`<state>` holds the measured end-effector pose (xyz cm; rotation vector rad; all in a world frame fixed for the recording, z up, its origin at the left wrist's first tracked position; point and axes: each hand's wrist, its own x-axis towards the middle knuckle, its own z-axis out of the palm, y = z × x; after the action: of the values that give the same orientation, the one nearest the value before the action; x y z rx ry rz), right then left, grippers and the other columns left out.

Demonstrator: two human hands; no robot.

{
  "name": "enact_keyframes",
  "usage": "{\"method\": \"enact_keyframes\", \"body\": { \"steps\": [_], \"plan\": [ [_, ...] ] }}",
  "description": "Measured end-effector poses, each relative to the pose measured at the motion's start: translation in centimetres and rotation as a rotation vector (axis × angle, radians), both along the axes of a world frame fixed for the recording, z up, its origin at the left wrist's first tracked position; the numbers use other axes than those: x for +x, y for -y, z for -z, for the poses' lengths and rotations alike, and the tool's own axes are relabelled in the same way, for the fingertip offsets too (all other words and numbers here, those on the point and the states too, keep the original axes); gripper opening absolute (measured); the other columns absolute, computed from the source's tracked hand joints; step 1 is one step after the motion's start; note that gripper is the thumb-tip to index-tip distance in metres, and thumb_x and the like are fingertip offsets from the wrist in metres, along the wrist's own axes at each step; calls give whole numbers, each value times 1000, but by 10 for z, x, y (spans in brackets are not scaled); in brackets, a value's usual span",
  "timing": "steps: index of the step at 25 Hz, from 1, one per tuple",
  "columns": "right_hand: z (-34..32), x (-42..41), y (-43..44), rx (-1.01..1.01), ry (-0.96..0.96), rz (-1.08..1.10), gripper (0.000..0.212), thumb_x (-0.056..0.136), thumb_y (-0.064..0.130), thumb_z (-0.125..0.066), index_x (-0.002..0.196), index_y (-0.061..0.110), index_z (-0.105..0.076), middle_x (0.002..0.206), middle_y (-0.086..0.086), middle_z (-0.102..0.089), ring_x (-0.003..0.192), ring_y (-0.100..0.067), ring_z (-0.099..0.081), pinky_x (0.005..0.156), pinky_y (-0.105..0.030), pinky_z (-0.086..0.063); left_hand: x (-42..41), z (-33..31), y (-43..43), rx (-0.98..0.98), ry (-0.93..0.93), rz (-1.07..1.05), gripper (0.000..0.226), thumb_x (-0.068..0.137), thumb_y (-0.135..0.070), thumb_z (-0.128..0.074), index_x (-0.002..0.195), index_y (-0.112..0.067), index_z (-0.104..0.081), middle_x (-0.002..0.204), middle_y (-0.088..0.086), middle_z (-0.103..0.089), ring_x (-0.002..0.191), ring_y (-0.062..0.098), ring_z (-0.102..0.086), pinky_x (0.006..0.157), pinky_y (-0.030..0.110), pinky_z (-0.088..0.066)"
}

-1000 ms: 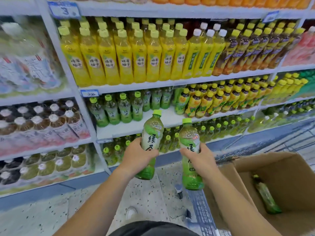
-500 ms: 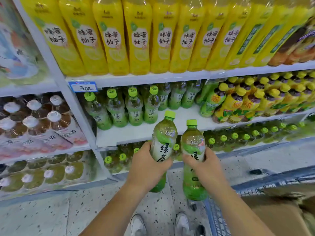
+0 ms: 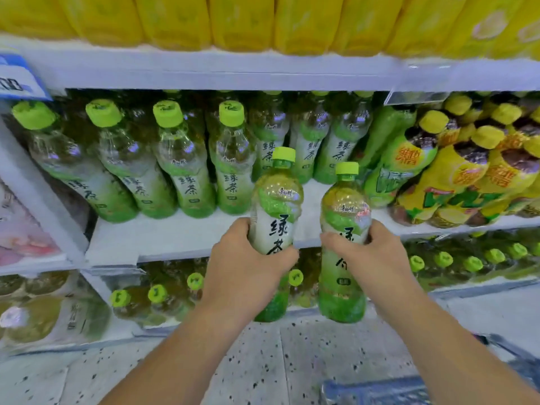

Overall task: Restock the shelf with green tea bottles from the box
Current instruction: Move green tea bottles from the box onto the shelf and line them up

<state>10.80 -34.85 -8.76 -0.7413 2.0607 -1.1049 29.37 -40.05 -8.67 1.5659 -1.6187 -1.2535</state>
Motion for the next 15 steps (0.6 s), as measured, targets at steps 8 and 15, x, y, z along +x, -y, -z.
{"method": "enact_keyframes", "body": {
  "steps": [8,15],
  "plan": [
    [-13,-28,66,-252,-78,-177,35,75,37,-86,104,32,-68,93,14,-75,80,-1,-71,72,-29,-61,-40,12,52,-266,-104,-69,37,71,-32,-88,102,-33,-68,86,-27,-73,76,-9,-68,60,9,-51],
    [19,-37,81,-433,-12,-197,42,83,25,-83,120,28,-64,107,14,-74,98,-7,-71,86,-33,-59,-62,30,55,-448,-200,-117,42,72,-25,-90,91,-46,-59,90,-39,-68,85,-16,-65,68,1,-45]
  ]
}}
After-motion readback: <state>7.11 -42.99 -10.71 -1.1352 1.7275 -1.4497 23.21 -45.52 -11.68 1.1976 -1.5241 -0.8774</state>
